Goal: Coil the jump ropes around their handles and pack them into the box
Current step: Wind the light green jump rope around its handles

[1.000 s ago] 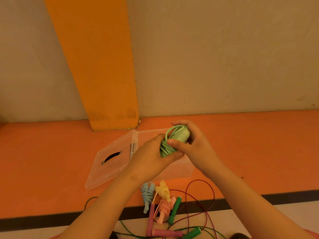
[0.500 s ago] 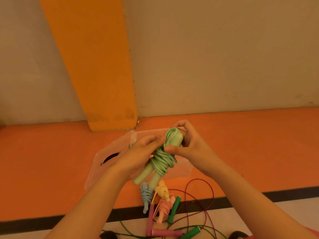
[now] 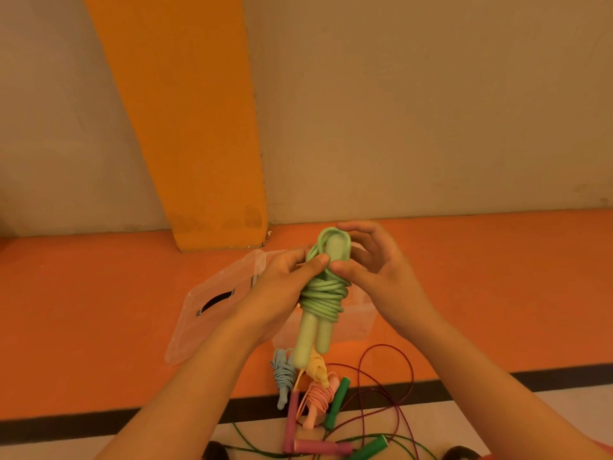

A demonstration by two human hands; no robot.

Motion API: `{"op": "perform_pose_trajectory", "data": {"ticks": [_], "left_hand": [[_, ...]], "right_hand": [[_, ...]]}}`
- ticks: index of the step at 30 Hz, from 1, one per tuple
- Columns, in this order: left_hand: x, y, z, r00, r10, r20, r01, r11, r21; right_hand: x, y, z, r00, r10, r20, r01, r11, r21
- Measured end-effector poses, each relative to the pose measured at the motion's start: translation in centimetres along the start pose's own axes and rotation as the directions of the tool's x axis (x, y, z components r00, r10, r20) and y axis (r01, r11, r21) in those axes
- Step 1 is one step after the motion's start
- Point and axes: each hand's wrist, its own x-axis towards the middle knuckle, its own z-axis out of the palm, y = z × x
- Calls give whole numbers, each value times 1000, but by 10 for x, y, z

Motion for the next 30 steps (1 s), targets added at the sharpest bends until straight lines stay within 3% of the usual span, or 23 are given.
{"op": "perform_pose_trajectory", "data": {"ticks": [3,7,14,20,24,30], "left_hand": [[-1,-2,2,988,106,-108,-80,971,224],[0,-8,1,957,159,-242,-85,953,291],[3,-8,-2,934,53,-354,21,979,201],[3,-9,0,943,94,-320,-25,976,215],[0,-5,8,943,70,-326,-42,995,93],[-2,-3,15,950,59,-306,-49,998,42]], "right_hand": [[-3,6,3,1000,-6,1,6,999,-54],[-3,11,7,999,41,-30,-43,997,-67],[-1,18,14,999,-24,27,29,972,-232],[2,15,14,995,-99,2,96,954,-283],[2,18,11,990,-142,-20,126,929,-348],[0,27,10,989,-141,-34,112,892,-439]]}}
